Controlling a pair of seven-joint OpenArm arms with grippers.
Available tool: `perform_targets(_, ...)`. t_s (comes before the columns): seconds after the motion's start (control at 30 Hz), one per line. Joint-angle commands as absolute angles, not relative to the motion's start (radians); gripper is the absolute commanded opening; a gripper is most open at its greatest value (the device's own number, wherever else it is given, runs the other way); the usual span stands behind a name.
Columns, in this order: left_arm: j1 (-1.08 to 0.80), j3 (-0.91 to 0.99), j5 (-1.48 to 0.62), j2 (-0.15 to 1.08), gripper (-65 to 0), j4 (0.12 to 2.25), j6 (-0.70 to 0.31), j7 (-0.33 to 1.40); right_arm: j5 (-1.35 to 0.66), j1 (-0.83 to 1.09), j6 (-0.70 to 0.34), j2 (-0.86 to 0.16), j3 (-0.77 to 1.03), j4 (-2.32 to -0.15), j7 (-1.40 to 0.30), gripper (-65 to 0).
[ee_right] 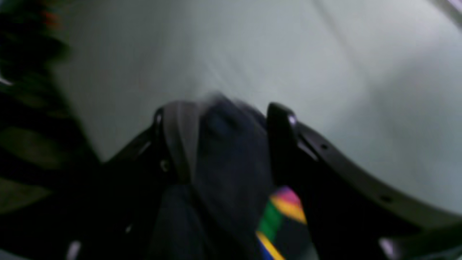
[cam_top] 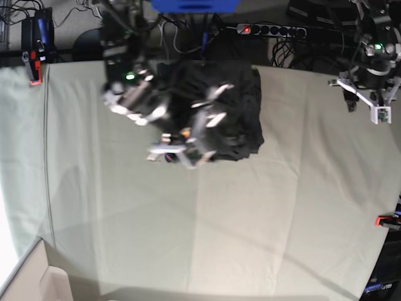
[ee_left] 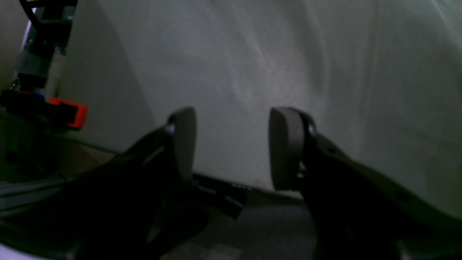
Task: Layout the t-shirt on the table in an organized manner, then fold the t-shirt properly
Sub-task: 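Press and tuck the folded shirt edges with both grippers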
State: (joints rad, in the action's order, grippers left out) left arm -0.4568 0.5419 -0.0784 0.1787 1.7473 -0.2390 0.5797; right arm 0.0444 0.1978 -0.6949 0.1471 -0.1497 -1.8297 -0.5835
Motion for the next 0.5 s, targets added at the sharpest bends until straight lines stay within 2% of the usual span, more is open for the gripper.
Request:
perform_targets(0.0, -0.458, 0.549, -0.079, 0.188, -33.7, 1.761, -0.236, 0.561, 0.021, 0.194, -0.698, 0.157, -0.127, -1.845, -0.550, -33.3)
perform_targets(0.27, -0.421, 0.539, -0.081, 0.183, -33.4, 1.761, -0.236, 0.565, 0.021, 0.248, -0.698, 0.157, -0.082, -1.840, -0.550, -33.0)
perform_targets(0.47, -0.346, 0.521, -0.081, 0.058, -33.3, 1.773, -0.236, 0.567, 0.025, 0.266, -0.698, 0.119, -0.076, -1.836, -0.550, -32.8)
